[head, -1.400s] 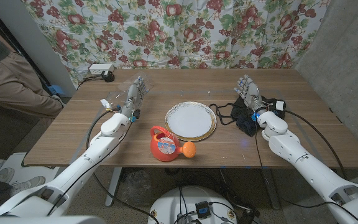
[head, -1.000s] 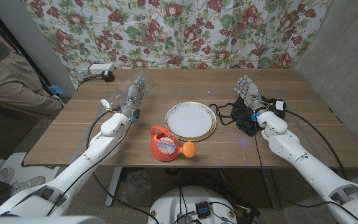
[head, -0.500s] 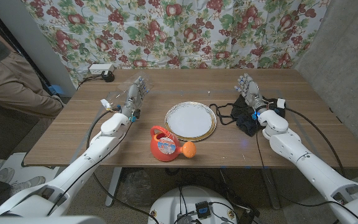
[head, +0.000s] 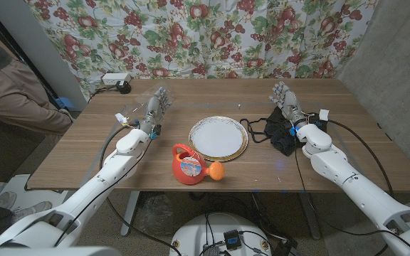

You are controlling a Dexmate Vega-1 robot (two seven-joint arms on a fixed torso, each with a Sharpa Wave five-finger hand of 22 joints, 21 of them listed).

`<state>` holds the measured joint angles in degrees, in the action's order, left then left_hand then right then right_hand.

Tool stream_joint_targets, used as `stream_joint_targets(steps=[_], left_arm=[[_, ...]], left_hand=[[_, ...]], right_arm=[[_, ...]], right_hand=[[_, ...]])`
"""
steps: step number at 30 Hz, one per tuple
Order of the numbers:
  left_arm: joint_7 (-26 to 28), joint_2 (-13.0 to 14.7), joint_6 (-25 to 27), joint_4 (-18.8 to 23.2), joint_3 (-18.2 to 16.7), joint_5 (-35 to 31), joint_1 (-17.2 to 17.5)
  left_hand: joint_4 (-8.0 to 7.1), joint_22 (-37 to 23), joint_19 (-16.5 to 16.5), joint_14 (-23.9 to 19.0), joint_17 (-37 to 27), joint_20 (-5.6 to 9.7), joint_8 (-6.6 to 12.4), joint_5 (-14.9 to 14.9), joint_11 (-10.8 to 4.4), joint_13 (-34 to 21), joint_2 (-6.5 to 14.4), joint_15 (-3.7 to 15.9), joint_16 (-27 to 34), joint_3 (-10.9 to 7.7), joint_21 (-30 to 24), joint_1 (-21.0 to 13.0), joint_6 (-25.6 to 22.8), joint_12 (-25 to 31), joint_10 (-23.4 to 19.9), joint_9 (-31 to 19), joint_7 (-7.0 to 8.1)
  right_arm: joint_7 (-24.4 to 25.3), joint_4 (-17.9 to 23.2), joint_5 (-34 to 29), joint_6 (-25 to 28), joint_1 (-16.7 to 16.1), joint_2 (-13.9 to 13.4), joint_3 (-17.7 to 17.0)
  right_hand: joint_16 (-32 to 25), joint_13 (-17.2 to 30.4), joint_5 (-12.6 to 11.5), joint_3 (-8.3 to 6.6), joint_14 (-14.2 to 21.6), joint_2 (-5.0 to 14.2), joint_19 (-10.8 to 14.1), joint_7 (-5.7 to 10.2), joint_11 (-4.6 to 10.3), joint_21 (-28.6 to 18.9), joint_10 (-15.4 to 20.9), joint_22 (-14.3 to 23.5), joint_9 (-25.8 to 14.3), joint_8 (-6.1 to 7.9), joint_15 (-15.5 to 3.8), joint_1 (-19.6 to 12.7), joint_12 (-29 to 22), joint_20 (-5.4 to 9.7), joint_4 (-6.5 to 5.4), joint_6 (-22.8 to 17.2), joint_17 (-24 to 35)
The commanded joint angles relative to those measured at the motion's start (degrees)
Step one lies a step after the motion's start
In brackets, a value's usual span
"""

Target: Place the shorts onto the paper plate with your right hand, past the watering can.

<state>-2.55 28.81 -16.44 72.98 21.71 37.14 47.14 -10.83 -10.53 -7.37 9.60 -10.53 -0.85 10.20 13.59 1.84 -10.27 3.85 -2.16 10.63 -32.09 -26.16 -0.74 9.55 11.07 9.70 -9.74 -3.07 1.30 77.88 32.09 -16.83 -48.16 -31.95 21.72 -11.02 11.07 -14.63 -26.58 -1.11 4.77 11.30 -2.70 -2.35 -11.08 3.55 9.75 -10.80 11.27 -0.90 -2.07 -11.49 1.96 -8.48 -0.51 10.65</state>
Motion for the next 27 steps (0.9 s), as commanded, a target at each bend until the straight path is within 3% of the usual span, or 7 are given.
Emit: stream_joint_targets(steps=[1,27], left_arm=[[-0.23,-0.16,0.0,-0.33,0.17,-0.08,-0.29],[0.05,-0.14,0.07,-0.17,0.32,-0.42,-0.31]], left_hand=[[0.05,-0.21,-0.55,4.59,-0.24,-0.01,0.28,0.31,0.15,-0.2,6.36,-0.04,0.46,-0.24,0.03,0.06,4.2,0.42,4.27,-0.21,-0.19],[0.06,-0.21,-0.49,4.58,-0.24,-0.01,0.28,0.34,0.1,-0.2,6.32,-0.07,0.45,-0.16,0.18,0.07,4.05,0.41,4.21,-0.22,-0.13]], right_arm=[[1.4,1.54,-2.07,-0.11,-0.17,-1.13,-0.09],[6.74,6.79,-9.22,1.84,-1.42,-4.99,-0.41]], right_hand=[[-0.19,0.08,-0.24,-0.3,0.42,2.92,0.47,-0.04,-0.1,-0.5,0.38,0.17,-0.11,0.27,-0.19,-0.62,-0.14,2.3,0.09,-0.51,0.12],[-0.06,0.06,-0.43,-0.66,0.52,3.13,0.54,0.26,0.09,-0.41,0.66,0.17,-0.13,0.36,-0.33,-1.12,-0.12,2.41,0.42,-1.09,0.03]])
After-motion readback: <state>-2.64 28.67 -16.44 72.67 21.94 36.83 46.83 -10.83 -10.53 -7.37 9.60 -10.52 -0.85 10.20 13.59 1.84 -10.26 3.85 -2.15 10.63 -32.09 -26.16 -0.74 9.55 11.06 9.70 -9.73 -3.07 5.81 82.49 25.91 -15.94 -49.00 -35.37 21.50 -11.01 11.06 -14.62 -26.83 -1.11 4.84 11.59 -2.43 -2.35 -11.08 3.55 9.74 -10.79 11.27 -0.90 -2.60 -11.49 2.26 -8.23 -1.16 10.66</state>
